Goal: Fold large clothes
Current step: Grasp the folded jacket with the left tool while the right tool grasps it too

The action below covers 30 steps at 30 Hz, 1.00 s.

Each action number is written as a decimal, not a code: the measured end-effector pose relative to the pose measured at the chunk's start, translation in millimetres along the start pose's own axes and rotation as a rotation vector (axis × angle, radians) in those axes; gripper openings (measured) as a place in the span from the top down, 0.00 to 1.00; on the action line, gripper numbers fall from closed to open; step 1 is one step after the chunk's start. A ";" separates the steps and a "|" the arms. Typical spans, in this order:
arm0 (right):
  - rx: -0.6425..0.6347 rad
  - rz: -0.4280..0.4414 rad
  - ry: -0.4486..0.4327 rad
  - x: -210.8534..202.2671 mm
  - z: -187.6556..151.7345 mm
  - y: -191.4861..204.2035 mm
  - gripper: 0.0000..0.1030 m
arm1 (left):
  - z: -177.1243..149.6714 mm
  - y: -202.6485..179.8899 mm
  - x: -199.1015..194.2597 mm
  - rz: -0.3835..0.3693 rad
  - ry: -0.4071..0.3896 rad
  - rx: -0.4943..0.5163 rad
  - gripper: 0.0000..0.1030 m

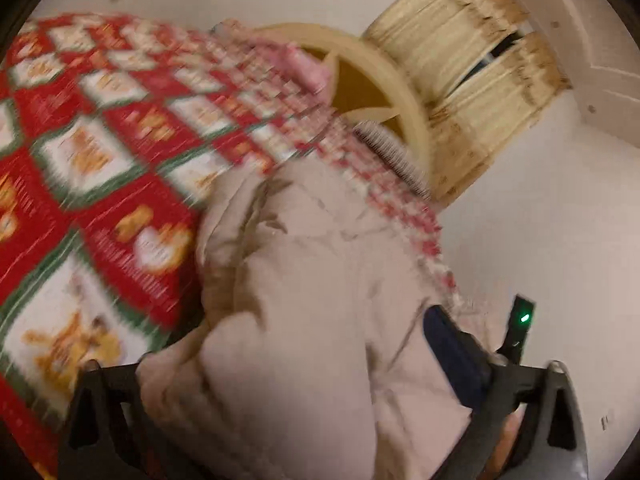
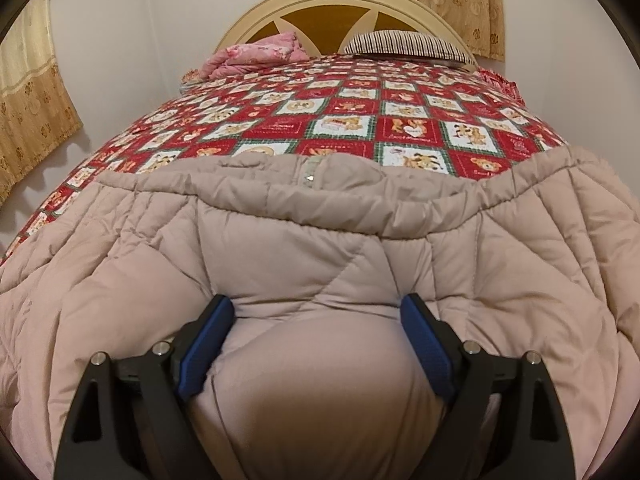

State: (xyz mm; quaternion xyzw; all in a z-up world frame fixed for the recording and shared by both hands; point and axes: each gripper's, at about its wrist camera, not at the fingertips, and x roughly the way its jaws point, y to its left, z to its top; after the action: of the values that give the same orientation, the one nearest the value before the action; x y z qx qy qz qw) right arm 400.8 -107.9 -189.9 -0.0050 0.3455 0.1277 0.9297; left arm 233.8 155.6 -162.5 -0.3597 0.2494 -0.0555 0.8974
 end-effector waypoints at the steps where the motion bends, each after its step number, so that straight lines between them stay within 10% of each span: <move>1: 0.006 0.009 -0.006 -1.2 -0.1 -0.7 0.13 | 2.3 -9.2 1.1 -0.014 -0.001 0.040 0.35; 4: 0.018 0.024 -0.023 -5.5 -0.9 -3.8 0.13 | 12.0 -39.8 -4.3 -0.059 -0.020 0.139 0.54; 14: 0.121 -0.058 -0.090 -98.8 4.1 -64.6 0.14 | 22.4 -151.5 -25.2 -0.275 -0.061 0.472 0.58; 22: 0.455 0.200 -0.162 -124.3 -28.1 -166.4 0.22 | -78.5 -273.9 20.0 -0.414 -0.026 0.992 0.58; 30: 0.514 0.285 -0.319 -204.9 10.7 -223.9 0.21 | -180.4 -287.5 66.3 -0.471 0.066 1.314 0.58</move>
State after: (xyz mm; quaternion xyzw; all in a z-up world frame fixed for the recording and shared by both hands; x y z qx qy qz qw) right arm 312.4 -371.4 -67.5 0.2982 0.2138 0.1643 0.9156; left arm 226.4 -185.7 -107.2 0.2150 0.1065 -0.3988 0.8851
